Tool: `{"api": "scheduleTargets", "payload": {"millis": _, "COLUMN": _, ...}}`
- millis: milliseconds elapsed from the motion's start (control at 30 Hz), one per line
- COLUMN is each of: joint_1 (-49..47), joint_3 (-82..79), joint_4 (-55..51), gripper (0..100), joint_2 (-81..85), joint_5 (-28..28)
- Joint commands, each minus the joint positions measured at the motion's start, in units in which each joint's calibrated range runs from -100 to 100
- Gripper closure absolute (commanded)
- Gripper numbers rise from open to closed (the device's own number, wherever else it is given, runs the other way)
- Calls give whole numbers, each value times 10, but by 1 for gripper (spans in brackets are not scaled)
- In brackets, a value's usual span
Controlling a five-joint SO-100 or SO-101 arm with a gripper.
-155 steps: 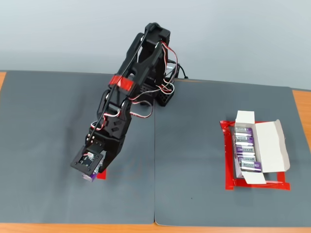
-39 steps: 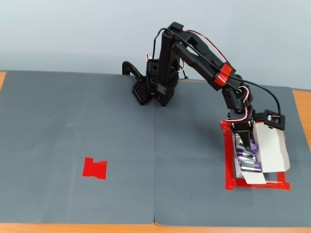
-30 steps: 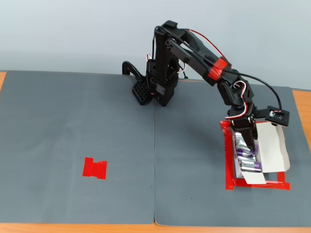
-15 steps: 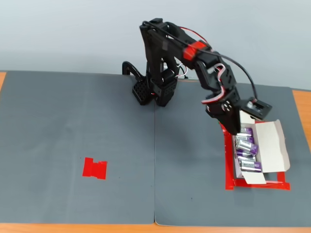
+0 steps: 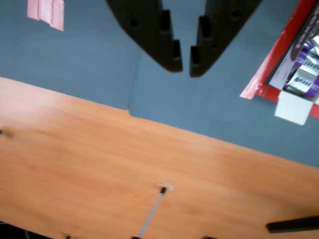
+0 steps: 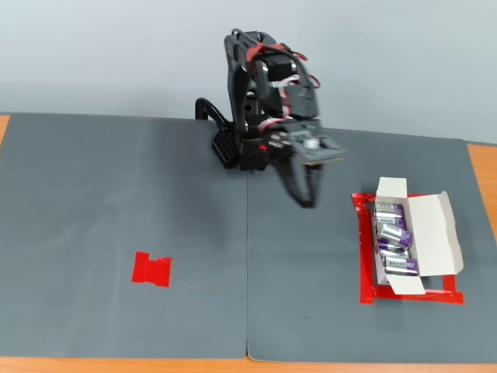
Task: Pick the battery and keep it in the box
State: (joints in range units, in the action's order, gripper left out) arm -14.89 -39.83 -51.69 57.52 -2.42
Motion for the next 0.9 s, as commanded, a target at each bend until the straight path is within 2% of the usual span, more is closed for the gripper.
{"api": "scheduleTargets", "payload": {"millis": 0, "joint_1": 48, "joint_3": -49, "joint_4": 5, "gripper": 98, "joint_2": 81, "joint_5": 2}}
{"api": "scheduleTargets", "payload": {"millis": 367, "joint_1": 137, "joint_3": -291, "joint_4": 5, "gripper": 98, "joint_2": 326, "joint_5": -3}}
{"api": "scheduleTargets", "payload": {"millis": 633, "joint_1": 132, "joint_3": -388, "joint_4": 5, "gripper": 98, "joint_2": 413, "joint_5": -2}}
{"api": "scheduleTargets", "payload": {"millis": 867, "joint_1": 125, "joint_3": -462, "joint_4": 5, "gripper": 98, "joint_2": 420, "joint_5": 0}}
